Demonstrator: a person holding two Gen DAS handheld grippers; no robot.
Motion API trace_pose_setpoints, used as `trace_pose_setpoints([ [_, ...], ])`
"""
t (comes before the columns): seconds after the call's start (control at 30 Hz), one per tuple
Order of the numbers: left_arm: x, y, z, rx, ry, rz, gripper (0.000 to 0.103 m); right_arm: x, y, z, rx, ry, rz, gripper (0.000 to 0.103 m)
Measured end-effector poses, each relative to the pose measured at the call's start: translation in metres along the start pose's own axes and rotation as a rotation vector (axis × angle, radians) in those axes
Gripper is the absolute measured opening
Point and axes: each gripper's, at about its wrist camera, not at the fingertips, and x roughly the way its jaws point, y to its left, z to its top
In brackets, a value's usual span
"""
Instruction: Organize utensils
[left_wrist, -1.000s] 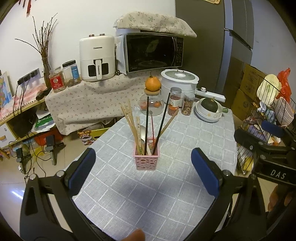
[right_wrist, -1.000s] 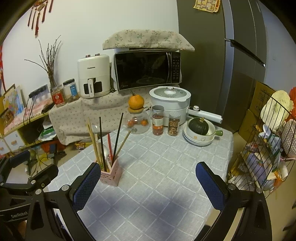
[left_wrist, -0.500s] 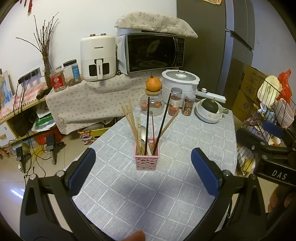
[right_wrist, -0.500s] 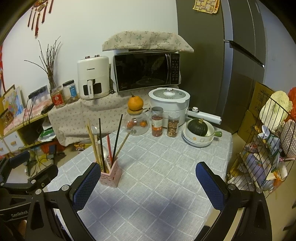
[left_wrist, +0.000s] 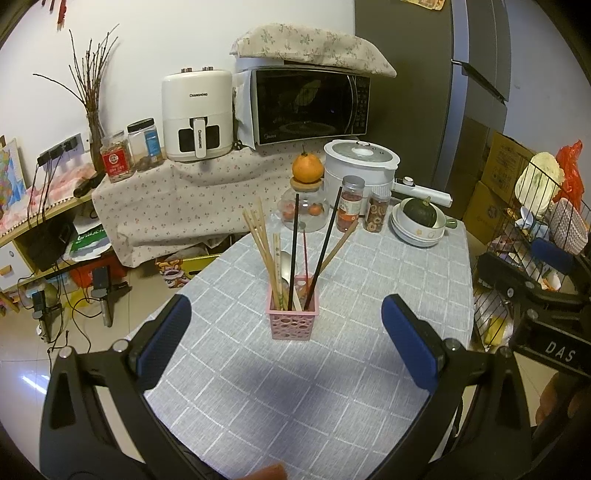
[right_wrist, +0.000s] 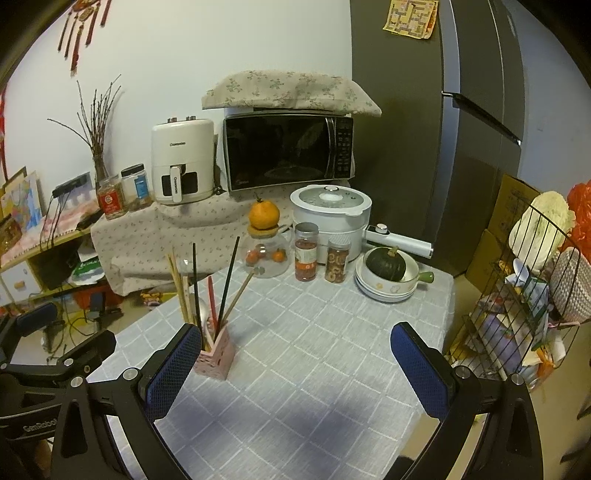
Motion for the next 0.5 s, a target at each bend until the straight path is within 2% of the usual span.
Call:
trace_pose_setpoints([
  [0.5,-0.0007,-0.0007,0.0004,0.001,0.0,0.002,0.102,0.0009,-0.0032,-0.0013,0.004,0.006,-0.002,0.103],
])
